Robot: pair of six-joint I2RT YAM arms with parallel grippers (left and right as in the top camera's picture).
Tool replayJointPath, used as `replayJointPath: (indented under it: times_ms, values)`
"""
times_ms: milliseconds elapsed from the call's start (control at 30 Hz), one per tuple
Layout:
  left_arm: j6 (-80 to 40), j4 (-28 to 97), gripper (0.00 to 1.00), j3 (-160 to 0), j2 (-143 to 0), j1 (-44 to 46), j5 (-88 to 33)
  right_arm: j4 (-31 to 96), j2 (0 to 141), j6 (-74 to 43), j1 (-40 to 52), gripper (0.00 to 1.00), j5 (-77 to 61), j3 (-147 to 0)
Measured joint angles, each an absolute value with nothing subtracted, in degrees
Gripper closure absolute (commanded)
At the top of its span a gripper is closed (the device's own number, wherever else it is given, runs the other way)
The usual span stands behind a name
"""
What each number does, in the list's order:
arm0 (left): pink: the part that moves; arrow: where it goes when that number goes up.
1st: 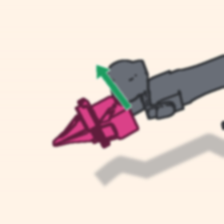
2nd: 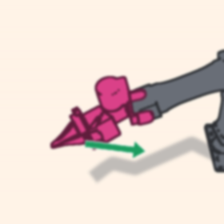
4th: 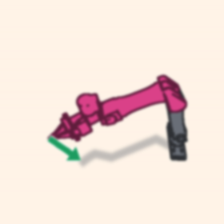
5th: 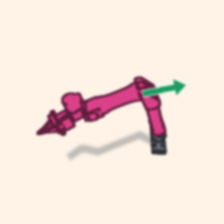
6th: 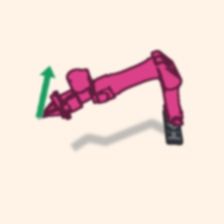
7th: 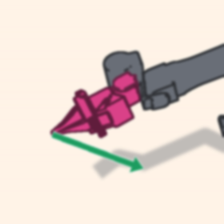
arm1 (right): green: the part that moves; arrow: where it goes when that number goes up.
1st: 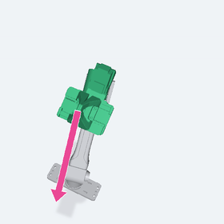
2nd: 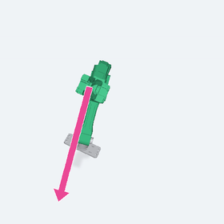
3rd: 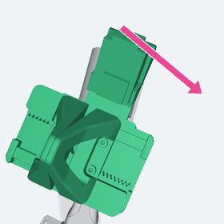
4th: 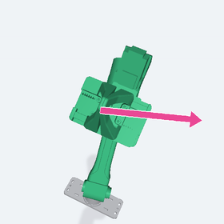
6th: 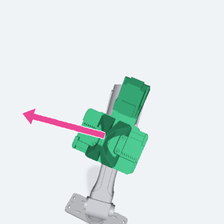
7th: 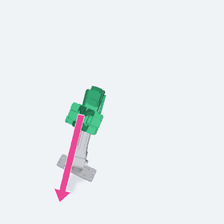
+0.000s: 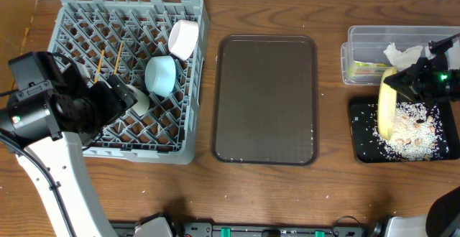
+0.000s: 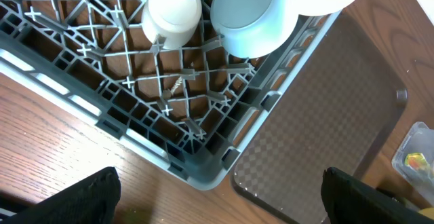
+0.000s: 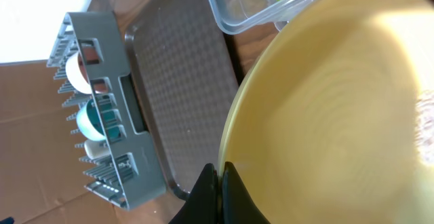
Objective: Sort waste into correct bins and load items into the dishwasher
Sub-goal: 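Tilt the plate to dump the rice onto the black tray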
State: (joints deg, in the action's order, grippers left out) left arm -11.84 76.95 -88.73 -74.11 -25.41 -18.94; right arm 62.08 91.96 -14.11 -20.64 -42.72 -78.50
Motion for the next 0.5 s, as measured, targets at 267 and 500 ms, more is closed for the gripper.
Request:
replayJointPath:
  times_ms: [267, 500]
  values:
    - [-11.84, 76.95, 0.05, -88.73, -74.11, -25.41, -18.92, 62.46, 91.96, -14.41, -21.02, 0.99, -42.61, -78.41]
    - [-11.84, 76.95, 0.05, -88.73, -74.11, -25.41, -18.92, 63.20, 91.96, -13.52, -22.31, 0.99, -43.64, -78.35]
